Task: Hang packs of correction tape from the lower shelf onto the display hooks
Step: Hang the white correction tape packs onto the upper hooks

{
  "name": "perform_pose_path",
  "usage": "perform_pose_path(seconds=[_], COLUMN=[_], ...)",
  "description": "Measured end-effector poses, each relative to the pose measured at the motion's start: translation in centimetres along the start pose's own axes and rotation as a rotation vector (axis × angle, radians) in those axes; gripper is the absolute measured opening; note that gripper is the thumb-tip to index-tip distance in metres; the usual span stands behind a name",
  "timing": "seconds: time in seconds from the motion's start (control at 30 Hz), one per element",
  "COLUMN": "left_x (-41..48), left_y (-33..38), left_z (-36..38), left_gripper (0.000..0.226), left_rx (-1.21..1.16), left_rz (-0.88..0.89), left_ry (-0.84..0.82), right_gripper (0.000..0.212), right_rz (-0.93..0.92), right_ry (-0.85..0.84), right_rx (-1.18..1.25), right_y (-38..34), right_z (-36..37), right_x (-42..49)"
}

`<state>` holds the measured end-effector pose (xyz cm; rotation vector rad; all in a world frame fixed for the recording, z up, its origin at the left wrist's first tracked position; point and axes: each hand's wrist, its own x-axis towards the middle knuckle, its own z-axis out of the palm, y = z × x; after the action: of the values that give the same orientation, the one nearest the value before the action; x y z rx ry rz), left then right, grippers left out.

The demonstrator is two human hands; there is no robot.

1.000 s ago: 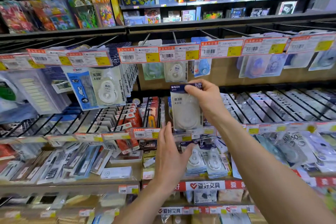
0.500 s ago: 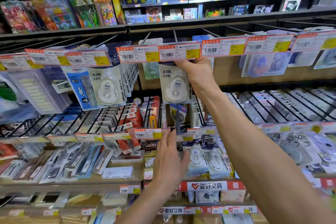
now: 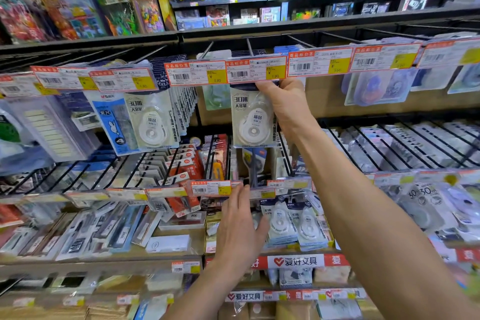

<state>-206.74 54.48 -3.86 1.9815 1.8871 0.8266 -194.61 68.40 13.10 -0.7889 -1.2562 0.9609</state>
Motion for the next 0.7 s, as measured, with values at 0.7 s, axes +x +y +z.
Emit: perform_pose_path(seconds=[0.7], left_x=[-0.8], left_y=[0.5], left_z=[0.0], left_gripper=[0.076], left_rx=[0.036], left_rz=[-0.024], left_ry=[-0.060], right_gripper=[0.039], right_rz=[0.089], right_ry=[0.181], right_rx=[-0.740], right_y=[1.6], right_z=[0.4], right_x=[5.6])
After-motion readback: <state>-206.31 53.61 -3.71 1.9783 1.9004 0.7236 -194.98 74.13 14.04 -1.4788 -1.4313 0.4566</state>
